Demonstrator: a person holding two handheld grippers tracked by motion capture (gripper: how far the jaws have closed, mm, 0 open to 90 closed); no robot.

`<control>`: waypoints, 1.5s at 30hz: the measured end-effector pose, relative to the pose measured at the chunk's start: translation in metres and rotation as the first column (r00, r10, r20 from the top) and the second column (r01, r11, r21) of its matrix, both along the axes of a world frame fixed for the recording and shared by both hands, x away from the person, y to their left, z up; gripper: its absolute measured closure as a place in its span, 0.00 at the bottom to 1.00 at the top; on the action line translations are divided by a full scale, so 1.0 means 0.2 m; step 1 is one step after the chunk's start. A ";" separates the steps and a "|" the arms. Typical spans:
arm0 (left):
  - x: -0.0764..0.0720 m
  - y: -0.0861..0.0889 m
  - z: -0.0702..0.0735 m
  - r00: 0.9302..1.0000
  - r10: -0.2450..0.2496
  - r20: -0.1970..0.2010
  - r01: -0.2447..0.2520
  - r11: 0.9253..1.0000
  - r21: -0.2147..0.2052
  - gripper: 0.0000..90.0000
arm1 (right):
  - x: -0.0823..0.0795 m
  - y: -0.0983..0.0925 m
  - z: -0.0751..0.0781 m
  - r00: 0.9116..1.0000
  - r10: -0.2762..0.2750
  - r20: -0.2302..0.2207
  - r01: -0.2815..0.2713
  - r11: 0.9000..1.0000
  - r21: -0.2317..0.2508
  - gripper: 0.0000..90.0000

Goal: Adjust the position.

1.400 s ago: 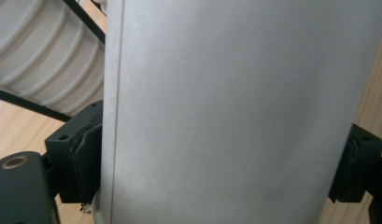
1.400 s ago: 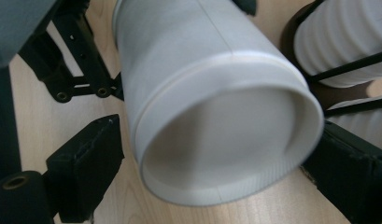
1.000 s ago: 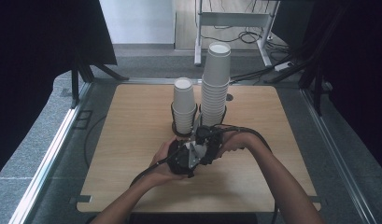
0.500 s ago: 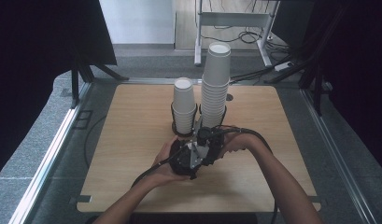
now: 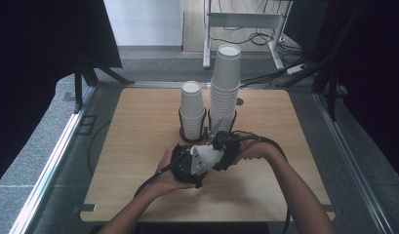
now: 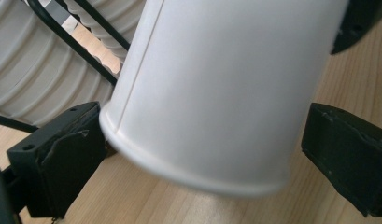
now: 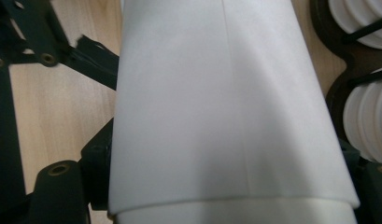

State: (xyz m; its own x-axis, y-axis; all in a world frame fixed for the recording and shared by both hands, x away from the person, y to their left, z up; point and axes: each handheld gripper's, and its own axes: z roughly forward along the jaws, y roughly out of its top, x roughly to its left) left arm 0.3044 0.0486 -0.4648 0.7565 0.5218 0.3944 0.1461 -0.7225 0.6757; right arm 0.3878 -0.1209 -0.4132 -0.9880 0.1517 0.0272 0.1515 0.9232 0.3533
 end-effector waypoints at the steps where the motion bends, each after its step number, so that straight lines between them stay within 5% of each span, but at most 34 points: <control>1: 0.00 0.01 0.00 1.000 0.003 -0.002 -0.003 1.000 -0.006 0.00 | 0.00 -0.01 0.00 1.000 -0.011 0.002 0.011 1.000 0.007 0.26; 14: -0.02 0.10 -0.01 0.997 0.046 -0.067 -0.053 0.993 -0.102 0.02 | -0.01 -0.04 -0.05 0.998 -0.058 0.026 0.054 0.991 0.124 0.26; 23: -0.02 0.16 -0.01 0.987 0.081 -0.141 -0.109 0.974 -0.201 0.04 | -0.02 -0.06 -0.09 0.994 -0.100 0.031 0.093 0.979 0.183 0.25; 32: -0.03 0.18 0.02 0.982 0.109 -0.154 -0.144 0.960 -0.241 0.06 | -0.08 -0.11 -0.12 0.982 -0.183 0.055 0.163 0.952 0.259 0.25; 37: -0.03 0.19 0.03 0.976 0.112 -0.187 -0.166 0.938 -0.305 0.06 | -0.11 -0.11 -0.13 0.976 -0.205 0.066 0.177 0.937 0.301 0.25; 45: -0.02 0.18 0.01 0.971 0.121 -0.206 -0.184 0.929 -0.320 0.07 | -0.12 -0.11 -0.20 0.960 -0.272 0.060 0.233 0.901 0.367 0.25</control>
State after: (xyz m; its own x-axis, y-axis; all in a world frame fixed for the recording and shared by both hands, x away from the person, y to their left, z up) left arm 0.2998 0.0855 -0.4620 0.6988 0.7141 0.0417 0.3780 -0.4181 0.8260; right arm 0.3631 -0.1430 -0.4533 -0.9178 0.3965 0.0221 0.3060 0.6708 0.6755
